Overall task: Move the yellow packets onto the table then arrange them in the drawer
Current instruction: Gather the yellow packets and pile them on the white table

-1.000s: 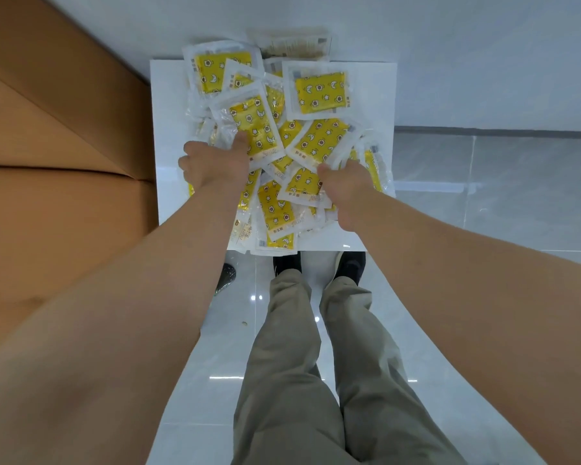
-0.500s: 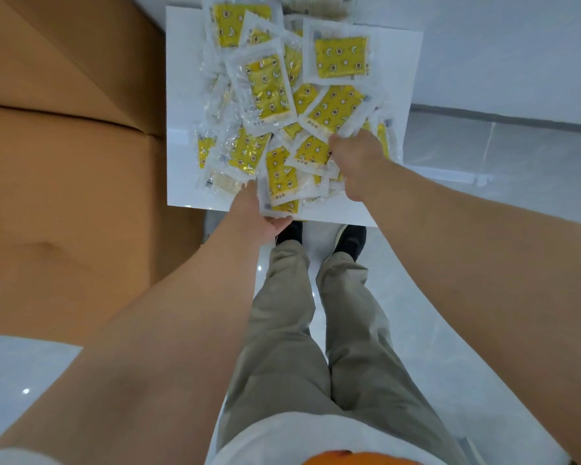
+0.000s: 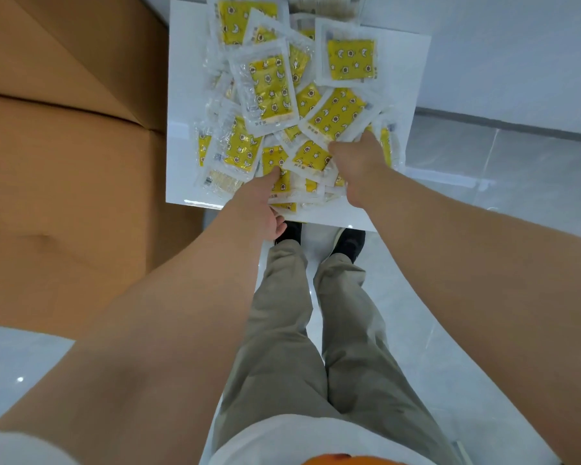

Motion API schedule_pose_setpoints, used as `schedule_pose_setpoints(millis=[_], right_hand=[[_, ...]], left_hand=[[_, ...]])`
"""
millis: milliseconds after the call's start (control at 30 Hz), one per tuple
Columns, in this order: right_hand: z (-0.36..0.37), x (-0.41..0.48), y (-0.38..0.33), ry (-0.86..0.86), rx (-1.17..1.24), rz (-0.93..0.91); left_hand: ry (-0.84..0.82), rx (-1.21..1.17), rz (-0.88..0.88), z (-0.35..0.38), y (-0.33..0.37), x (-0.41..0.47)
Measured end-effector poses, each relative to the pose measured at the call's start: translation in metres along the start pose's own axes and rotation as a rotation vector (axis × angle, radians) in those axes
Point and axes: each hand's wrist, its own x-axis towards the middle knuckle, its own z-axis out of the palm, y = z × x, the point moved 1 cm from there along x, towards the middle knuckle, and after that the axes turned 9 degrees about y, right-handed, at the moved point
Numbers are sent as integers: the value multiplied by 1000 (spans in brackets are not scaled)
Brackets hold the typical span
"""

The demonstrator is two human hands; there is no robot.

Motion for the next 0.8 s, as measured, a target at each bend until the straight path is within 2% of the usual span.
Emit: schedule_pose_setpoints(millis=[300, 433, 800], right_hand=[[2, 4, -4, -48, 11, 19], [1, 4, -5, -51, 1, 14], [6, 2, -6, -36, -12, 53]], left_hand=[[-99, -199, 37, 0, 9, 10], [-11, -112, 39, -3, 10, 5], [-6, -45, 114, -7, 6, 6]])
